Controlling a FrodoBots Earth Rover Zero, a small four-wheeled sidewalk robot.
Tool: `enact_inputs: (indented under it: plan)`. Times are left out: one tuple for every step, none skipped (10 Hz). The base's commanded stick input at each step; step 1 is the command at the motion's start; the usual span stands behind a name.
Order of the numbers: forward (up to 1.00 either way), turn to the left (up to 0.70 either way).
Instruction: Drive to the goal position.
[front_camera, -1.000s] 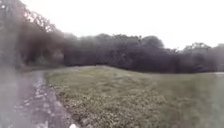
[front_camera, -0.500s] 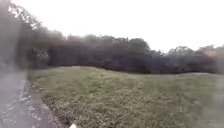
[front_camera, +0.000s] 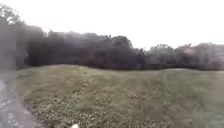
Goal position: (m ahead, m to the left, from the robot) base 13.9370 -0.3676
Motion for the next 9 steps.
enact_inputs:
  plan:
    - [0.0,-1.0]
    - [0.0,-1.0]
    - [0.0,-1.0]
    - [0.0,-1.0]
    - [0.0,-1.0]
    - [0.0,-1.0]
    - [0.0,-1.0]
    - [0.0,-1.0]
    - [0.0,-0.74]
